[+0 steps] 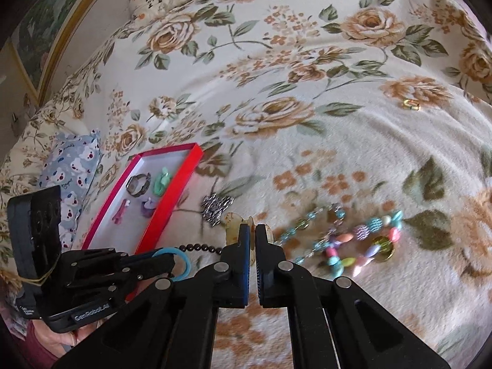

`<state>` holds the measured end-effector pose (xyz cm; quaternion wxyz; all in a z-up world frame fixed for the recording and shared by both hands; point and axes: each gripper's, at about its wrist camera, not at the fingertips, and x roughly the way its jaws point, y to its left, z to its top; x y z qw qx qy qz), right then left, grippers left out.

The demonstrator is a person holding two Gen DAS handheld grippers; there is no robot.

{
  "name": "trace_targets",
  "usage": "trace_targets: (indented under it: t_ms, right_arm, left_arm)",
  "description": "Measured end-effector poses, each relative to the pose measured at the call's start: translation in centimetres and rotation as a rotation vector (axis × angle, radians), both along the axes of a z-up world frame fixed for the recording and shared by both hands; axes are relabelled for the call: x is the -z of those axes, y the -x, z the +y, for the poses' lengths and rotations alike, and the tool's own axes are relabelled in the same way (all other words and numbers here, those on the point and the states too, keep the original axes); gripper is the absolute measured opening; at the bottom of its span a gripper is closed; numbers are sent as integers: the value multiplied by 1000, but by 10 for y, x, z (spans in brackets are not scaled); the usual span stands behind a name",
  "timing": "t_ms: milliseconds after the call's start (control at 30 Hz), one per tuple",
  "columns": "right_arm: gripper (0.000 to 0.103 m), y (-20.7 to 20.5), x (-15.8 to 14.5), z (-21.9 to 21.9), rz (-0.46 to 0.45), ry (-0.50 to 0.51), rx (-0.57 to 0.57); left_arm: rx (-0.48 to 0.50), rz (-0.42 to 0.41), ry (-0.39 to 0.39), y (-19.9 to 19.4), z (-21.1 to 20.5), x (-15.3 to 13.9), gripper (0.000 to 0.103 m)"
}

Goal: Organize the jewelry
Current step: 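Grasp the blue hair tie with the left tool while the right tool grasps the yellow clip, then carry the blue hair tie and yellow clip into the box and release both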

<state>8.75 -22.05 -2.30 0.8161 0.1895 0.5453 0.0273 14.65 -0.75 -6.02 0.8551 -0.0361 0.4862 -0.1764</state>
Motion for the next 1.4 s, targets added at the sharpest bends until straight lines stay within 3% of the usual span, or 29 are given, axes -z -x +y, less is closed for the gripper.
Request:
trace_targets:
  t_ms: [400, 867, 1133, 1400]
  right_arm:
    - [3, 5, 2, 11, 13, -9, -20]
    - [3, 1, -4, 29, -1, -26, -50]
    - [3, -12, -6, 62, -14, -63, -111]
    - [3, -35, 0, 113, -24, -116, -199]
  left_arm:
    - [-21, 49, -19, 3, 9, 13, 7]
    - [-62, -36, -5, 21, 35, -11, 3]
    - [-152, -77, 15, 44, 79, -32, 3]
    - [-309, -86, 15, 65, 141, -39, 2]
